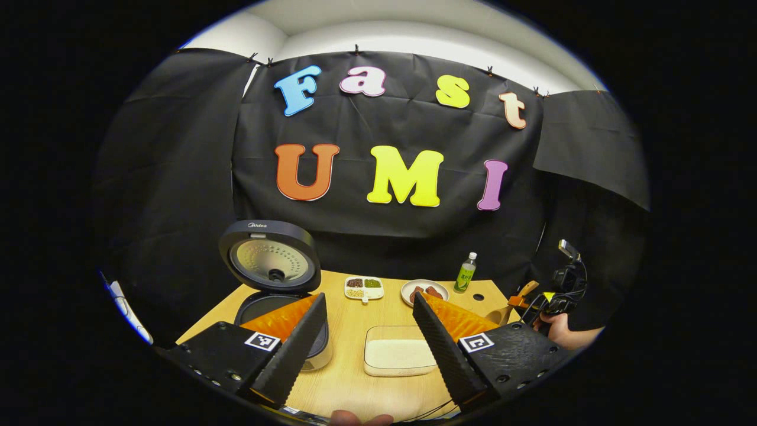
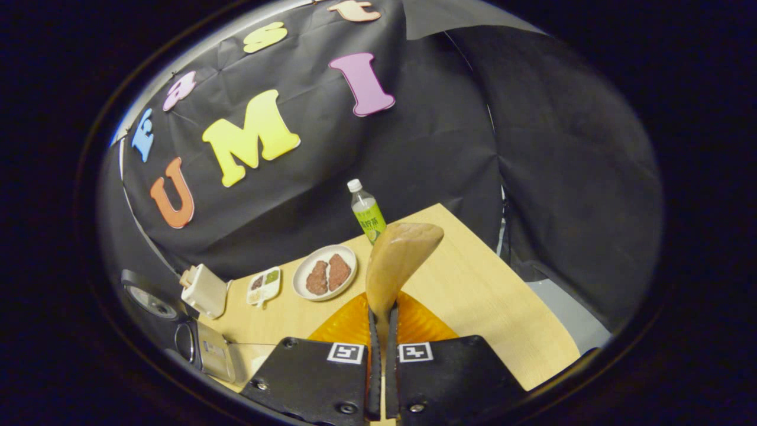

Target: Close the left gripper, press the button to open the rice cooker; take a wooden spoon from the chopstick holder with the right hand, scoop a spoonful of rice and pour it into the rice cooker, then put the wooden spoon back into the chopstick holder.

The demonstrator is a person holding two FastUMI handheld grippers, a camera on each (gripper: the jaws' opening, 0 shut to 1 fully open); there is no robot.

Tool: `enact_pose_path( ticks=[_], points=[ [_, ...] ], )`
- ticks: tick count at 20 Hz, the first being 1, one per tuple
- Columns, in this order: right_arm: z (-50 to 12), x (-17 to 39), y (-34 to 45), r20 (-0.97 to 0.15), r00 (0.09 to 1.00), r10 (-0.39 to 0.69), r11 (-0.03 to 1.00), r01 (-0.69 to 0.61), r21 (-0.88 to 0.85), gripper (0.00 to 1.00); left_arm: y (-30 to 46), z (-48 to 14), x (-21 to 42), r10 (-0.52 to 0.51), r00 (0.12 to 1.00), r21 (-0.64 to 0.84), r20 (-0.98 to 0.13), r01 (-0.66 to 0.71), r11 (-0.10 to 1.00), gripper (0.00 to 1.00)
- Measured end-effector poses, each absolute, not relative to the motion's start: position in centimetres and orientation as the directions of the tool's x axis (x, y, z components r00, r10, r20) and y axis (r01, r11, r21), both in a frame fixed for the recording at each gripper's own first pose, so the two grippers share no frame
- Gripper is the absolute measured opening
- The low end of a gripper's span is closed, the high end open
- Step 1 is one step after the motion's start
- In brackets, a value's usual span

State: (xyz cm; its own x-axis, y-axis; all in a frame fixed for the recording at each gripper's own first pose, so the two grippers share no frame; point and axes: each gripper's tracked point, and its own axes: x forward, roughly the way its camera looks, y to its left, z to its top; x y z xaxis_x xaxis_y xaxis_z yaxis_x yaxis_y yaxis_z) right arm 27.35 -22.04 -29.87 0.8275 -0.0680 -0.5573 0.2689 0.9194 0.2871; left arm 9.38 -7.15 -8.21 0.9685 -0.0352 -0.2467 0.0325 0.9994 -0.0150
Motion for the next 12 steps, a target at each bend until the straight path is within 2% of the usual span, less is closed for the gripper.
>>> enact_pose_path(
  ticks=[6, 12],
  points=[
    [-34.9, 27.8, -21.9, -0.594, 0.801, -0.075, 0.924, 0.28, 0.26, 0.09, -4.9, -8.4, 9.5, 0.034, 0.962, 0.031, -0.271, -0.026, 0.999, 0.95],
    [-36.3, 28.2, -21.5, -0.576, 0.815, -0.07, 0.932, 0.259, 0.253, 0.12, -3.8, -7.9, 9.7, 0.065, 0.962, 0.019, -0.266, -0.063, 0.998, 0.95]
  ],
)
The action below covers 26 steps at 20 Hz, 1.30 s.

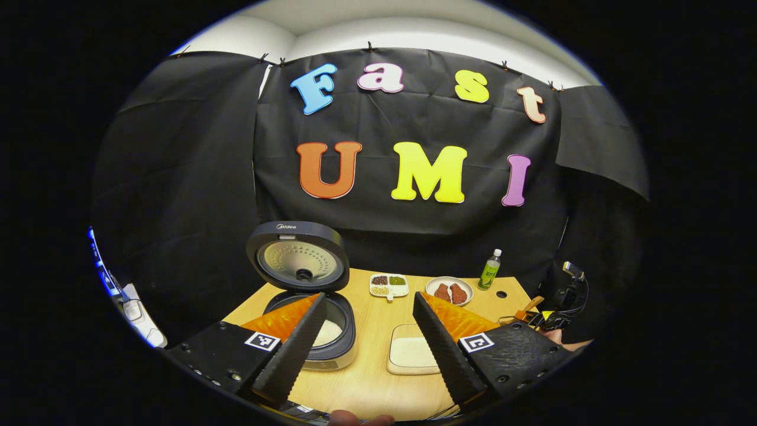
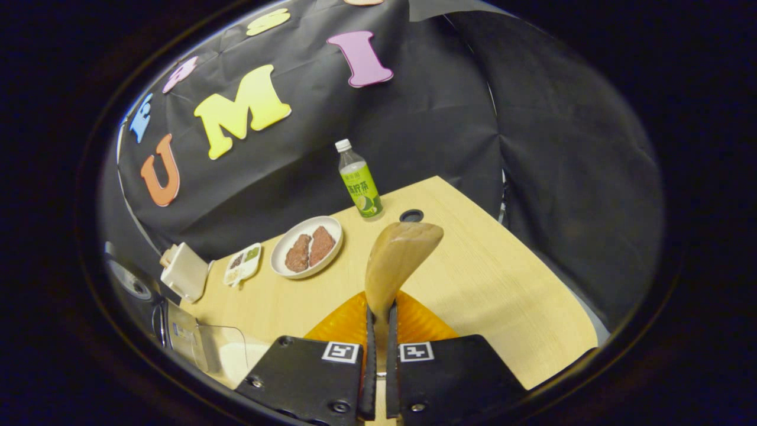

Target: Close the left gripper, press the button to open the rice cooker; take a wooden spoon from the chopstick holder with the right hand, scoop a spoonful of rice and pour it into the rice cooker, then put the wooden spoon back into the chopstick holder.

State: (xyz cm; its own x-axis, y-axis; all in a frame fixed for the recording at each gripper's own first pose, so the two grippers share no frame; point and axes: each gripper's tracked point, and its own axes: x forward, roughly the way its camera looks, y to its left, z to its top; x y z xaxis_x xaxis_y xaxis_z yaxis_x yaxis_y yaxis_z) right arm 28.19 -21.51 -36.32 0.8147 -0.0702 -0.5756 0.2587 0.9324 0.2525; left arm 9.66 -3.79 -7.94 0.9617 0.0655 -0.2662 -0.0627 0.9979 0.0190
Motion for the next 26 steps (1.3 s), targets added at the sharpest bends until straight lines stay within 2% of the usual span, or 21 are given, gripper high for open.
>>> enact_pose_path(
  ticks=[4, 5, 6, 7, 8, 9, 10, 11, 16, 17, 19, 22, 23, 26],
  points=[
    [-35.9, 27.8, -21.7, -0.568, 0.82, -0.07, 0.937, 0.25, 0.246, 0.17, -3.3, -7.3, 10.1, 0.066, 0.968, 0.05, -0.242, -0.055, 0.997, 0.95],
    [-35.7, 27.8, -21.9, -0.563, 0.822, -0.079, 0.938, 0.252, 0.236, 0.22, -3.0, -7.0, 10.2, 0.065, 0.97, 0.048, -0.234, -0.055, 0.997, 0.95],
    [-35.4, 27.7, -22.2, -0.557, 0.826, -0.086, 0.939, 0.255, 0.232, 0.3, -2.7, -6.6, 10.6, 0.066, 0.973, 0.047, -0.223, -0.057, 0.997, 0.95],
    [-35.0, 27.5, -22.4, -0.554, 0.827, -0.095, 0.939, 0.26, 0.227, 0.45, -2.4, -6.2, 10.7, 0.068, 0.975, 0.049, -0.213, -0.059, 0.997, 0.95],
    [-34.5, 27.3, -22.7, -0.547, 0.831, -0.101, 0.938, 0.262, 0.225, 0.53, -2.0, -5.8, 10.9, 0.073, 0.977, 0.053, -0.201, -0.064, 0.997, 0.95],
    [-34.0, 27.1, -22.9, -0.539, 0.835, -0.11, 0.938, 0.267, 0.221, 0.66, -1.6, -5.5, 11.1, 0.076, 0.979, 0.054, -0.191, -0.066, 0.996, 0.95],
    [-33.5, 26.8, -23.2, -0.531, 0.839, -0.119, 0.938, 0.27, 0.216, 0.7, -1.2, -5.1, 11.2, 0.079, 0.98, 0.053, -0.183, -0.071, 0.996, 0.95],
    [-32.7, 26.6, -23.5, -0.521, 0.844, -0.13, 0.938, 0.275, 0.211, 0.8, -0.7, -4.8, 11.5, 0.082, 0.981, 0.054, -0.174, -0.074, 0.996, 0.95],
    [-26.9, 25.2, -25.0, -0.427, 0.882, -0.198, 0.938, 0.297, 0.178, 0.83, 2.8, -1.8, 13.0, 0.121, 0.987, 0.081, -0.103, -0.113, 0.99, 0.95],
    [-25.4, 24.7, -25.0, -0.406, 0.891, -0.203, 0.943, 0.29, 0.163, 0.91, 3.5, -1.0, 13.4, 0.13, 0.988, 0.072, -0.087, -0.124, 0.99, 0.95],
    [-22.4, 24.0, -24.7, -0.355, 0.911, -0.209, 0.955, 0.269, 0.127, 0.92, 4.8, 0.4, 14.2, 0.146, 0.988, 0.056, -0.058, -0.143, 0.988, 0.95],
    [-18.1, 22.5, -22.9, -0.271, 0.943, -0.192, 0.975, 0.215, 0.059, 0.96, 6.0, 2.4, 15.8, 0.159, 0.987, 0.043, -0.033, -0.157, 0.987, 0.94],
    [-16.8, 22.0, -22.1, -0.245, 0.952, -0.181, 0.98, 0.196, 0.038, 1.0, 6.3, 3.0, 16.5, 0.16, 0.987, 0.037, -0.024, -0.159, 0.987, 0.94],
    [-13.7, 20.2, -19.8, -0.186, 0.971, -0.149, 0.988, 0.154, 0.012, 1.0, 7.0, 4.0, 18.5, 0.154, 0.987, -0.018, -0.042, -0.155, 0.988, 0.94]
  ],
)
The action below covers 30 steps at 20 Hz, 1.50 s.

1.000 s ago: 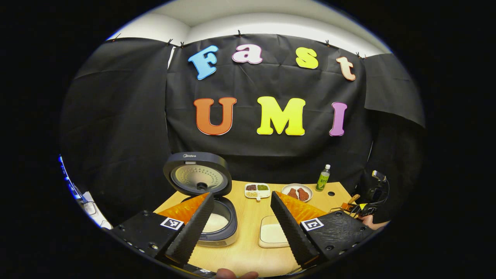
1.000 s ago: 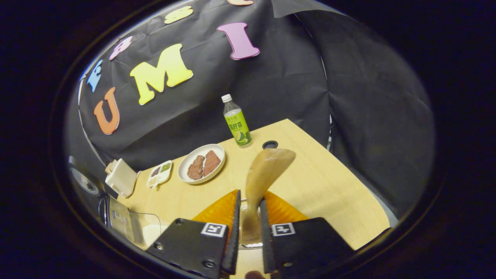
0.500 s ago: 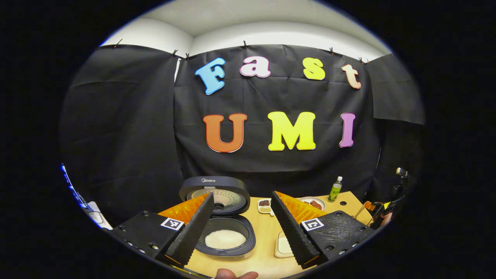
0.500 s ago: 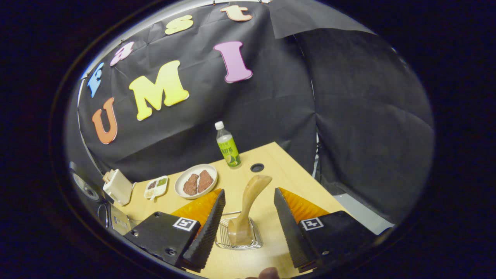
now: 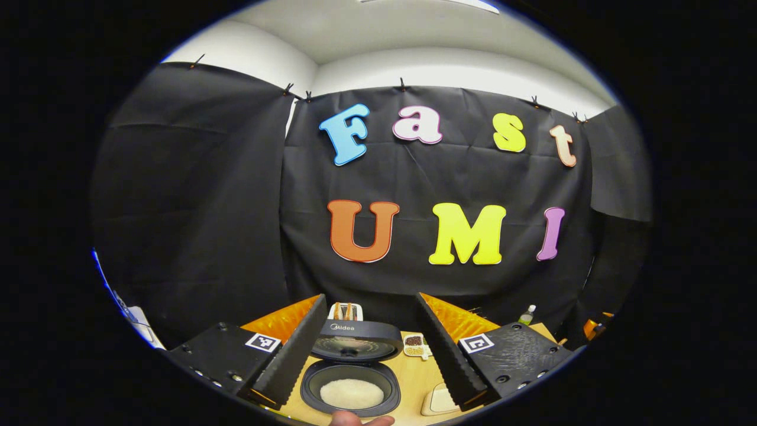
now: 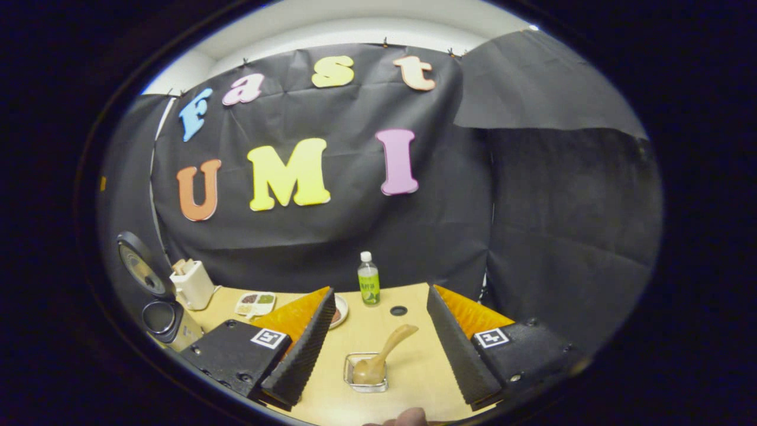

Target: Close the left gripper, press the button to open the rice cooker; take a wooden spoon from the chopstick holder with the right hand, scoop a spoonful of rice and pour it into the rice cooker, then put the wooden spoon back into the chopstick holder.

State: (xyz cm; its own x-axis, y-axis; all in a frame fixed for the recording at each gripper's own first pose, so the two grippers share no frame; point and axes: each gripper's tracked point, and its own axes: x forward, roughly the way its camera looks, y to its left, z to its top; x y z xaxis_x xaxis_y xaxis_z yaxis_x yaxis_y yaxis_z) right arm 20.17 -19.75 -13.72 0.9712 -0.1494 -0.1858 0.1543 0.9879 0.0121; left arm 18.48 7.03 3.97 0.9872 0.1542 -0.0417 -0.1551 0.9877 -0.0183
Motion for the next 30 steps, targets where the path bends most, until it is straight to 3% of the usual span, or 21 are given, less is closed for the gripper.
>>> enact_pose_path(
  ticks=[8, 14, 19, 30],
  points=[
    [-9.9, 14.6, -16.7, -0.151, 0.981, -0.123, 0.991, 0.13, 0.038, 1.0, 9.7, -1.2, 25.4, 0.157, 0.943, -0.119, -0.293, -0.199, 0.973, 0.95],
    [-9.5, 11.3, -17.2, -0.155, 0.97, -0.184, 0.981, 0.191, 0.029, 1.0, 13.5, -5.4, 28.4, 0.179, 0.88, -0.075, -0.441, -0.235, 0.969, 0.95],
    [-9.7, 9.8, -17.5, -0.171, 0.959, -0.224, 0.971, 0.234, 0.039, 1.0, 14.0, -7.4, 28.9, 0.186, 0.85, -0.015, -0.494, -0.222, 0.975, 0.95],
    [-10.4, 10.3, -13.4, -0.184, 0.976, -0.115, 0.991, 0.125, 0.043, 1.0, 11.8, -11.5, 21.3, 0.104, 0.806, -0.094, -0.582, -0.194, 0.977, 0.97]
  ],
)
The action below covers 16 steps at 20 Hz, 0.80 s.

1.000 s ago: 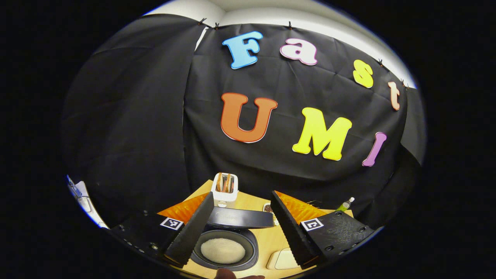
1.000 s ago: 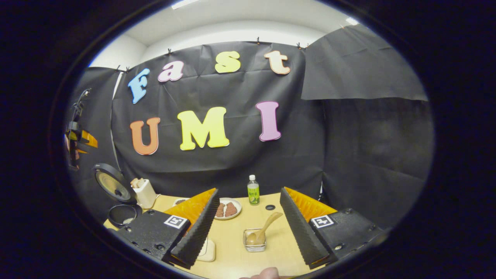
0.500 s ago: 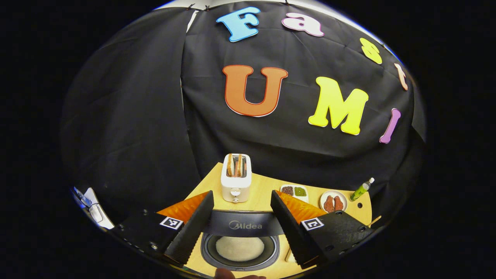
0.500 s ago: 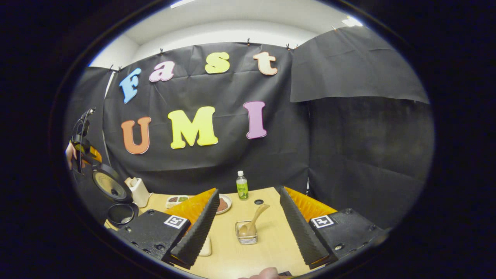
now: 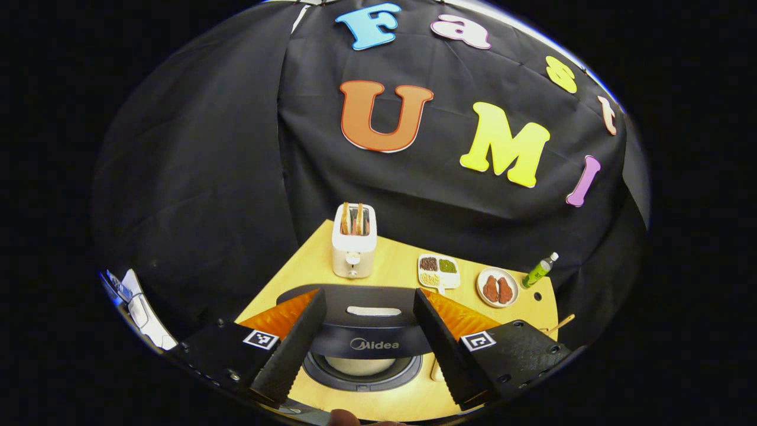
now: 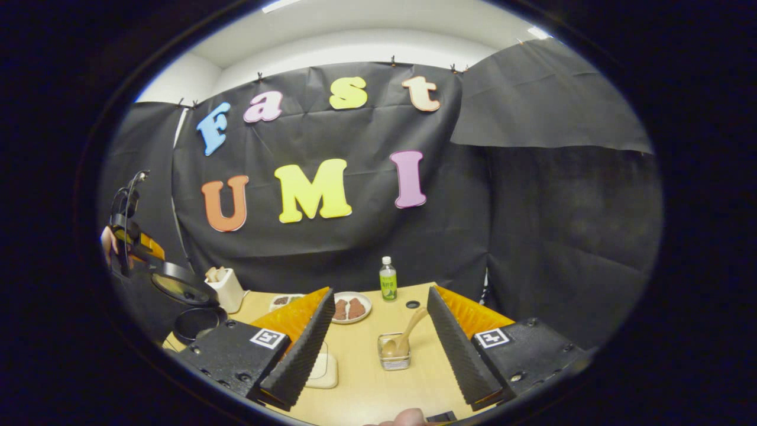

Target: Close the left gripper, press the button to open the rice cooker; take a wooden spoon from the chopstick holder with the right hand, scoop a spoonful of rice and pour it into the rice cooker, then put the wooden spoon back into the chopstick holder.

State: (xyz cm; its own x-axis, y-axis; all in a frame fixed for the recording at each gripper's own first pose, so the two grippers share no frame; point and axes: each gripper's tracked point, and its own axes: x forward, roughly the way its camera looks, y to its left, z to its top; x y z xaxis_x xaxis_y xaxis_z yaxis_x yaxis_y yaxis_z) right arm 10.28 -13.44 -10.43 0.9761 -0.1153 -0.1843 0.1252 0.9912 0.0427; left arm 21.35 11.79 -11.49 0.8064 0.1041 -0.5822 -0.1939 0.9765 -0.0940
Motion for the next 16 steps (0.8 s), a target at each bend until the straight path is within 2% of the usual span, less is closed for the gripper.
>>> enact_pose_path(
  ticks=[7, 16],
  points=[
    [-11.6, 10.3, -10.9, -0.212, 0.976, -0.043, 0.997, 0.054, 0.047, 1.0, 10.7, -17.0, 16.4, 0.073, 0.731, -0.081, -0.679, -0.173, 0.982, 0.96],
    [-12.6, 10.1, -10.4, -0.238, 0.971, -0.034, 0.999, 0.043, 0.032, 1.0, 9.8, -22.2, 13.6, 0.039, 0.669, -0.085, -0.743, -0.153, 0.985, 0.97]
  ],
)
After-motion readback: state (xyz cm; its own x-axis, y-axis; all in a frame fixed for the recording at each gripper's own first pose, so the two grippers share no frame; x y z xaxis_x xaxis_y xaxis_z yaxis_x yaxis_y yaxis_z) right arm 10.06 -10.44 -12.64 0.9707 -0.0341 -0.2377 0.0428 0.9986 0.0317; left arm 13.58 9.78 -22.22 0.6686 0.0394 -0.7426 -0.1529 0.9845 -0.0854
